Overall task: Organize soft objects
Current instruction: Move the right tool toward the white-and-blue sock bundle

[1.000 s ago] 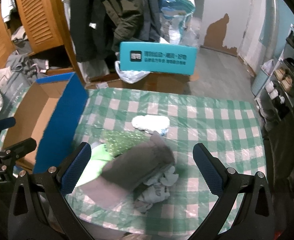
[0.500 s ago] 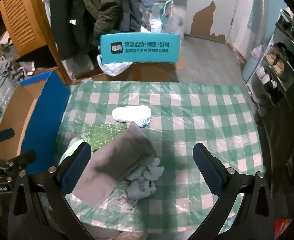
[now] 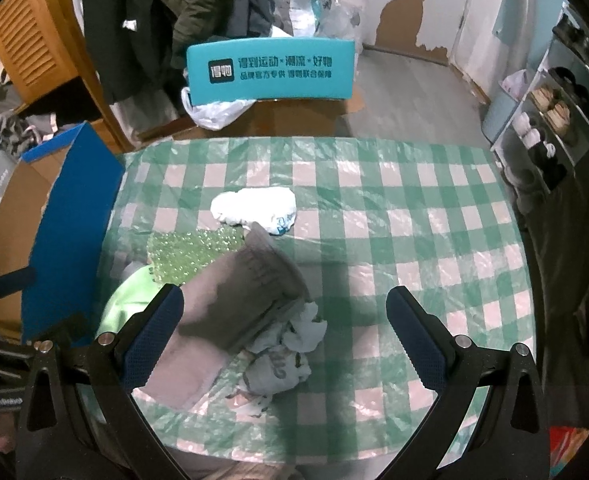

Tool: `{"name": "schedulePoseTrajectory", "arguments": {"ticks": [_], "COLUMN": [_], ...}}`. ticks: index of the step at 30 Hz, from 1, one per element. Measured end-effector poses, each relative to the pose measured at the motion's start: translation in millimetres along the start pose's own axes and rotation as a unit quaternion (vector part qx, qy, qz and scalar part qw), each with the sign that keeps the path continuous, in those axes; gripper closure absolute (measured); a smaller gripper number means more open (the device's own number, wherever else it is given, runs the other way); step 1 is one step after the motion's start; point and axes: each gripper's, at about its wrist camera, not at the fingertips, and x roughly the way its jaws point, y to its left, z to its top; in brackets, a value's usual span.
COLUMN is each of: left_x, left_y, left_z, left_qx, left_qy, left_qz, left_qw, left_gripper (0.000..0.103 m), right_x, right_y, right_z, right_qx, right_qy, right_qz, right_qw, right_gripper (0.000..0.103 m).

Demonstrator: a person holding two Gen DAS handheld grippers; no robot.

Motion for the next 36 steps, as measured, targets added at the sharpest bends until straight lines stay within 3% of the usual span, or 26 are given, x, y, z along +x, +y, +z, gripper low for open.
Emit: {"name": "schedulePoseTrajectory", "arguments": {"ticks": [16, 25, 30, 36], "left_x": [32, 41, 40, 45], "left_y": [-17, -31, -34, -35], "left_z": [-3, -5, -3, -3], "left_qx": [0.005, 0.04, 0.029, 0.029], "left_qy": [0.042, 0.041, 0.047, 0.052], "left_qz": [-0.017, 0.007, -0.026, -0.019], "left_qw": [0.9989, 0.9983, 0.9981, 0.998], "left_gripper": [0.007, 0.007, 0.007, 0.007], "right_x": [15, 41, 55, 66], "right_y": [-5, -17, -18, -14], "right_z": [-10, -32, -42, -49], "right_qx": [0.005, 0.019, 0.018, 0.009], "right_qy": [0.035, 0.091, 0.118, 0.136], "right_qz": [-0.003, -0.005, -0.001, -0.005], "right_qw": [0.999, 0.996, 0.993, 0.991], "right_gripper": [0.002, 0.006, 0.007, 0.009]}}
